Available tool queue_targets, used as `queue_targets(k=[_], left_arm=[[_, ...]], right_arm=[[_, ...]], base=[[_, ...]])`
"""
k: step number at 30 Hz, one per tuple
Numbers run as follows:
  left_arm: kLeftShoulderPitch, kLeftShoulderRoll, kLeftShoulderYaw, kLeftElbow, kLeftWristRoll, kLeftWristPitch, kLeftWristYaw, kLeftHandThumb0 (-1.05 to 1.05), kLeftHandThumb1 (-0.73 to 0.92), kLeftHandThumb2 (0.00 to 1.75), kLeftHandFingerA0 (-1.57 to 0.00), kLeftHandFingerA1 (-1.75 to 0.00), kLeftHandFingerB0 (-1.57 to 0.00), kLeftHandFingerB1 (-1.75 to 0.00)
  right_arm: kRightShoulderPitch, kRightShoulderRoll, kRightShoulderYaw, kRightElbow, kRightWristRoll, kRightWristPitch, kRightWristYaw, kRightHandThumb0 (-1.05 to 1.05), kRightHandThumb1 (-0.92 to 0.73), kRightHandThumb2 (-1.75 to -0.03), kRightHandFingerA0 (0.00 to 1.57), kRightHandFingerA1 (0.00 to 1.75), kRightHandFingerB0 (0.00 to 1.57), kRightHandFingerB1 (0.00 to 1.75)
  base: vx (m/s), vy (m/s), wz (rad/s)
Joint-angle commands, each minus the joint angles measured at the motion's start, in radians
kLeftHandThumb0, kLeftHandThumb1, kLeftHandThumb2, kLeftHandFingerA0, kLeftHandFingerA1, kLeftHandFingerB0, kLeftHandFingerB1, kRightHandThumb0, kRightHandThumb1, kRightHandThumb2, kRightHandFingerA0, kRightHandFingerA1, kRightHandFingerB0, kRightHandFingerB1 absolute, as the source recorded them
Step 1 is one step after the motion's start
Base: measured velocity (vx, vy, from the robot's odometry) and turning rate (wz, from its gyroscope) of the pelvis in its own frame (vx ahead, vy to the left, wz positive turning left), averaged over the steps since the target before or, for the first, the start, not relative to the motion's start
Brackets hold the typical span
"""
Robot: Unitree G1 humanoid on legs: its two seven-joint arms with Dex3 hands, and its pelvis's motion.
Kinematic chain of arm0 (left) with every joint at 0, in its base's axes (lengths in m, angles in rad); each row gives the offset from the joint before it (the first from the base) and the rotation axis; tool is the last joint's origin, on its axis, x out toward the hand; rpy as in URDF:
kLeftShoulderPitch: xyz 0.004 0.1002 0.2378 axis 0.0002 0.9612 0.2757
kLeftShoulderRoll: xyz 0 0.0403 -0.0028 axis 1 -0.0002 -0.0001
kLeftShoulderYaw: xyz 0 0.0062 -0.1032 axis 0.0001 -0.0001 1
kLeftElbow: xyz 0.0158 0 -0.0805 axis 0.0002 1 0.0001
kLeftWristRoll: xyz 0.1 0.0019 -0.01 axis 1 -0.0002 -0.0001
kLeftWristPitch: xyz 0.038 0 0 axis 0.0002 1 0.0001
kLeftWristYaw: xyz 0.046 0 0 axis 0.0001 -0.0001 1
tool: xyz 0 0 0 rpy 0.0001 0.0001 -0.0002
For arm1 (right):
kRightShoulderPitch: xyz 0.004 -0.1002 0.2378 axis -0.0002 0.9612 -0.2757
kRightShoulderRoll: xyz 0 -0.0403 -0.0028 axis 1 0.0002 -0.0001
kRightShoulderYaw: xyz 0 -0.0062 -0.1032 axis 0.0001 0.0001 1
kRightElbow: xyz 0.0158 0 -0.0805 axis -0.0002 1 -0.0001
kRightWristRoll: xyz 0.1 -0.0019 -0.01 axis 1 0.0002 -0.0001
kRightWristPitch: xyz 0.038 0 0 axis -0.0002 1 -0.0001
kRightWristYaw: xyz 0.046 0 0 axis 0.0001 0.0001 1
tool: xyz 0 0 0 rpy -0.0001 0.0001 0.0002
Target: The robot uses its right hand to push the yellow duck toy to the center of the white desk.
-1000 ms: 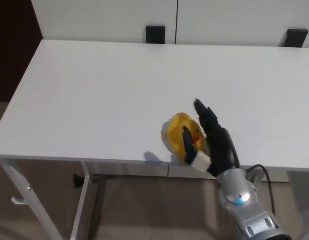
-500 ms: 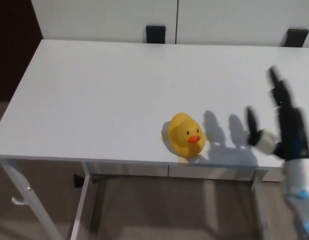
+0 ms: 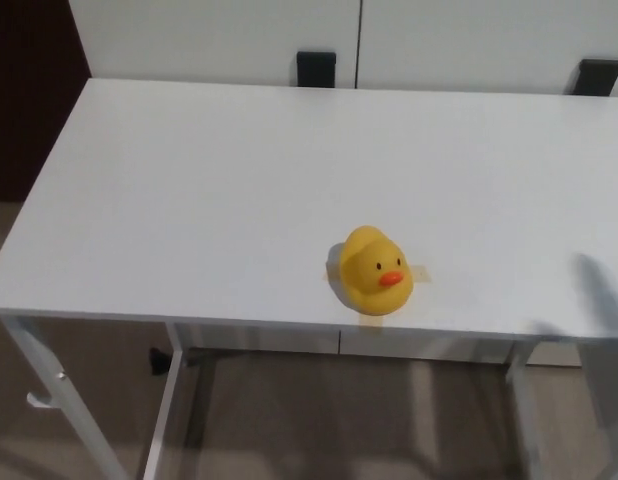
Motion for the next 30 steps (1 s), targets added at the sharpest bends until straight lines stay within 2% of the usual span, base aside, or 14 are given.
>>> queue_targets(k=[1, 2, 5, 6, 10, 13, 14, 16, 17, 19, 20, 24, 27, 30], left_arm=[[0.014, 0.023, -0.002, 0.001, 0.009, 0.004, 0.007, -0.32, 0.57, 0.77, -0.61, -0.92, -0.70, -0.80], [0.013, 0.023, -0.002, 0.002, 0.010, 0.003, 0.010, -0.30, 0.56, 0.81, -0.63, -0.95, -0.71, -0.78], [0.013, 0.024, 0.001, 0.002, 0.007, 0.002, 0.010, -0.31, 0.56, 0.80, -0.64, -0.96, -0.71, -0.79], [0.013, 0.026, 0.003, 0.002, 0.005, 0.003, 0.008, -0.31, 0.57, 0.75, -0.61, -0.91, -0.71, -0.80], [0.015, 0.029, 0.007, 0.001, 0.002, -0.001, 0.004, -0.29, 0.56, 0.80, -0.63, -0.93, -0.71, -0.79], [0.012, 0.032, 0.005, 0.003, 0.005, 0.002, 0.006, -0.30, 0.56, 0.80, -0.63, -0.93, -0.73, -0.79], [0.010, 0.037, 0.002, 0.001, 0.008, 0.001, 0.006, -0.30, 0.54, 0.80, -0.61, -0.90, -0.74, -0.80], [0.009, 0.043, 0.000, -0.002, 0.011, -0.002, 0.005, -0.30, 0.54, 0.80, -0.61, -0.90, -0.74, -0.80], [0.014, 0.045, 0.003, -0.003, 0.008, -0.005, 0.003, -0.28, 0.54, 0.85, -0.58, -0.91, -0.72, -0.81], [0.019, 0.047, 0.007, -0.004, 0.003, -0.008, 0.000, -0.28, 0.54, 0.85, -0.58, -0.91, -0.72, -0.81], [0.020, 0.046, 0.008, -0.002, 0.003, -0.012, 0.003, -0.29, 0.54, 0.80, -0.56, -0.88, -0.73, -0.83], [0.012, 0.043, 0.004, 0.002, 0.008, -0.018, 0.012, -0.30, 0.57, 0.81, -0.58, -0.88, -0.71, -0.78], [0.005, 0.046, 0.008, -0.004, 0.004, -0.005, 0.011, -0.28, 0.58, 0.83, -0.56, -0.89, -0.73, -0.81], [0.007, 0.045, 0.011, -0.001, 0.002, -0.006, 0.015, -0.31, 0.60, 0.80, -0.59, -0.91, -0.72, -0.77]], right_arm=[[0.215, -0.130, -0.253, 0.299, 0.125, -0.115, 0.004, -0.47, -0.47, -0.88, 0.41, 0.68, 0.30, 0.63], [0.252, -0.138, -0.273, 0.398, 0.117, -0.144, -0.034, -0.36, -0.62, -0.66, 0.50, 0.66, 0.30, 0.59], [0.289, -0.164, -0.279, 0.573, 0.081, -0.184, -0.084, -0.37, -0.65, -0.66, 0.52, 0.65, 0.30, 0.58], [0.329, -0.146, -0.286, 0.609, 0.087, -0.191, -0.078, -0.22, -0.47, -1.06, 0.50, 0.71, 0.25, 0.60], [0.393, -0.105, -0.302, 0.666, 0.109, -0.220, -0.060, -0.15, -0.44, -1.12, 0.51, 0.71, 0.26, 0.60], [0.407, -0.095, -0.288, 0.687, 0.101, -0.198, -0.059, -0.02, -0.28, -1.29, 0.53, 0.66, 0.28, 0.57], [0.412, -0.093, -0.278, 0.710, 0.104, -0.184, -0.015, 0.06, -0.24, -1.41, 0.83, 0.55, 0.56, 0.52], [0.412, -0.094, -0.266, 0.742, 0.110, -0.177, 0.039, 0.06, -0.24, -1.41, 0.83, 0.55, 0.56, 0.52], [0.413, -0.100, -0.239, 0.755, 0.097, -0.165, 0.082, 0.15, -0.21, -1.31, 1.00, 0.53, 0.83, 0.52], [0.414, -0.109, -0.205, 0.772, 0.081, -0.155, 0.124, 0.15, -0.21, -1.31, 1.00, 0.53, 0.83, 0.52], [0.412, -0.113, -0.169, 0.767, 0.057, -0.153, 0.150, 0.11, -0.20, -1.15, 1.02, 0.52, 0.92, 0.51], [0.395, -0.127, -0.090, 0.752, 0.026, -0.142, 0.189, 0.07, -0.21, -1.14, 1.01, 0.52, 0.90, 0.51], [0.382, -0.144, -0.031, 0.763, 0.002, -0.162, 0.202, 0.00, -0.17, -1.35, 1.02, 0.51, 0.89, 0.52], [0.379, -0.151, -0.019, 0.762, 0.012, -0.152, 0.206, 0.03, -0.20, -1.28, 1.04, 0.52, 0.88, 0.53]], base=[[0.00, 0.000, 0.00], [0.00, 0.000, 0.00], [0.00, 0.000, 0.00], [0.00, 0.000, 0.00], [0.00, 0.000, 0.00], [0.00, 0.000, 0.00], [0.00, 0.000, 0.00], [0.00, 0.000, 0.00], [0.00, 0.000, 0.00], [0.00, 0.000, 0.00], [0.00, 0.000, 0.00], [0.00, 0.000, 0.00], [0.00, 0.000, 0.00], [0.00, 0.000, 0.00]])
